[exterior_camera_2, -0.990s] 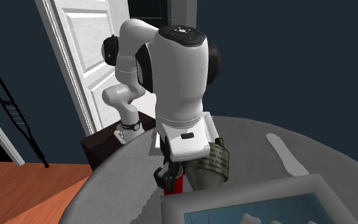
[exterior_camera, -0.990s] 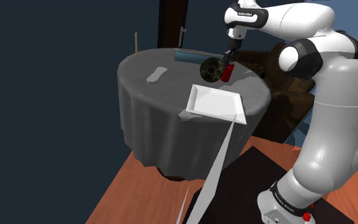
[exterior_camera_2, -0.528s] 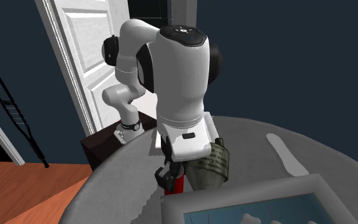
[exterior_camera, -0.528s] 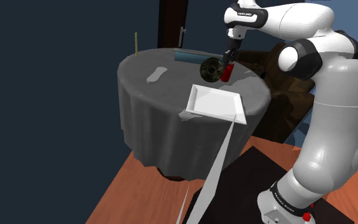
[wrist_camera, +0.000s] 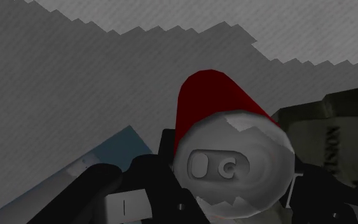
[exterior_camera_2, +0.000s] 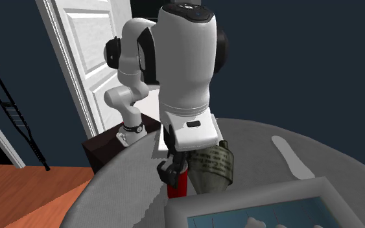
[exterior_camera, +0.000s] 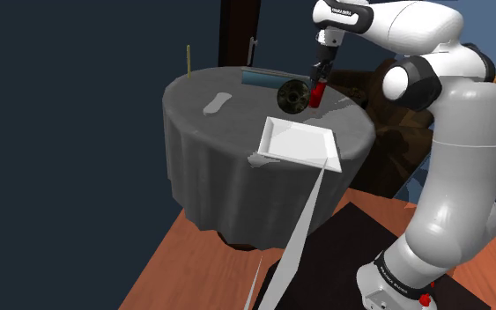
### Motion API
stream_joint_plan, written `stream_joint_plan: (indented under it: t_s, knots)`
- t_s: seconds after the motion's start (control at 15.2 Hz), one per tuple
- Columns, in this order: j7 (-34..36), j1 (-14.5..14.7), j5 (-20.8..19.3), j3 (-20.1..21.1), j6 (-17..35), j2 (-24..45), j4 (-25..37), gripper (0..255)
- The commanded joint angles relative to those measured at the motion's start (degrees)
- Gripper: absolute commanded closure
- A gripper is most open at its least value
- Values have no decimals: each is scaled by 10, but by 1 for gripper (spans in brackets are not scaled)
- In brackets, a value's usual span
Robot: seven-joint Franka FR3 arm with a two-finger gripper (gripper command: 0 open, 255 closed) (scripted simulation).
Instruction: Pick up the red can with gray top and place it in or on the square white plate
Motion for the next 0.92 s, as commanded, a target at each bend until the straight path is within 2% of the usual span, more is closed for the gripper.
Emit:
stream_joint_plan:
  t_s: [0.0, 0.66, 0.73, 0.86]
  knots:
    - [-1, -3, 1, 0, -18, 4, 23, 255]
    - [1, -34, 19, 4, -130, 63, 193, 255]
    - [7, -11, 7, 1, -104, 20, 125, 255]
    - [25, 24, -12, -1, -71, -45, 27, 255]
